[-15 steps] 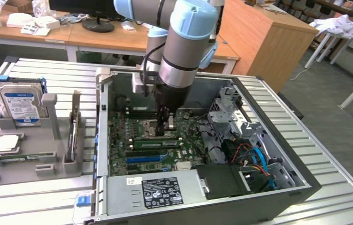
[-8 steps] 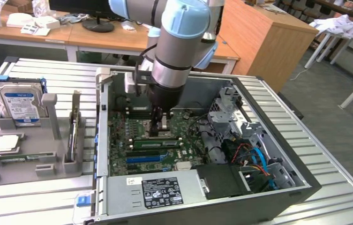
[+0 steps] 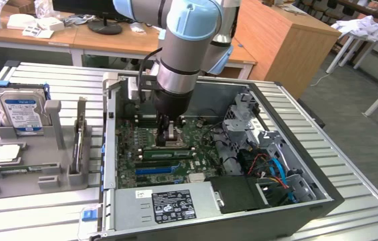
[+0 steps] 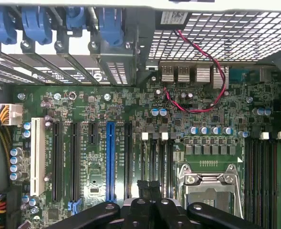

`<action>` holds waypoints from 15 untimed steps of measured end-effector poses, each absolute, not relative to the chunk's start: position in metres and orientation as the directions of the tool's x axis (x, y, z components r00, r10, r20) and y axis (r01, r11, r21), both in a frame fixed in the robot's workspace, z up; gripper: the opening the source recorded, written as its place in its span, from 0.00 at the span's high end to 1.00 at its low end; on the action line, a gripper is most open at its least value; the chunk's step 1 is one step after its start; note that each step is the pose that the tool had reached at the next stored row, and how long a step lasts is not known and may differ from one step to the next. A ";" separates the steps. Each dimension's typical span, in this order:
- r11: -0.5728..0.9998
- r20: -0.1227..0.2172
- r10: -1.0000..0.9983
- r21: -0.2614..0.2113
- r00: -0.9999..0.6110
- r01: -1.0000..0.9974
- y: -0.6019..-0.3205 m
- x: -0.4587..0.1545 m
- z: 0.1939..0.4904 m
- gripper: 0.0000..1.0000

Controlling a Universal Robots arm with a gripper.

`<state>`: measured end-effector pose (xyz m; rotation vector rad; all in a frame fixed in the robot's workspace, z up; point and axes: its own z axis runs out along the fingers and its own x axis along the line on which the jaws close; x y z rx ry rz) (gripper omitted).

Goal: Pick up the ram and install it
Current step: 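Press down the ram until it locks into place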

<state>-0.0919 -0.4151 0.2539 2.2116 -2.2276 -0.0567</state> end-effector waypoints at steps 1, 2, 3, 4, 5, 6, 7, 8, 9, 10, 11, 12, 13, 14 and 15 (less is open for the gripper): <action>0.007 -0.024 -1.000 0.027 -0.008 -1.000 -0.415 -0.092 0.254 0.89; 0.007 -0.024 -1.000 0.027 -0.007 -1.000 -0.415 -0.092 0.254 0.89; 0.007 -0.024 -1.000 0.027 -0.007 -1.000 -0.415 -0.092 0.253 0.89; 0.007 -0.024 -1.000 0.027 -0.007 -1.000 -0.415 -0.092 0.252 0.89; 0.007 -0.024 -1.000 0.027 -0.008 -1.000 -0.415 -0.092 0.251 0.89; 0.007 -0.024 -1.000 0.027 -0.008 -1.000 -0.416 -0.092 0.250 0.89; 0.007 -0.024 -1.000 0.027 -0.008 -1.000 -0.416 -0.092 0.249 0.89; 0.007 -0.024 -1.000 0.027 -0.008 -1.000 -0.416 -0.092 0.248 0.89; 0.007 -0.024 -1.000 0.027 -0.008 -1.000 -0.416 -0.092 0.247 0.89; 0.007 -0.024 -1.000 0.027 -0.008 -1.000 -0.417 -0.092 0.246 0.89; 0.007 -0.024 -1.000 0.027 -0.008 -1.000 -0.417 -0.092 0.245 0.89; 0.007 -0.024 -1.000 0.027 -0.008 -1.000 -0.417 -0.092 0.244 0.89; 0.007 -0.024 -1.000 0.027 -0.008 -1.000 -0.417 -0.092 0.244 0.89; 0.007 -0.024 -1.000 0.027 -0.008 -1.000 -0.417 -0.092 0.244 0.89; 0.007 -0.024 -1.000 0.027 -0.008 -1.000 -0.417 -0.092 0.244 0.89</action>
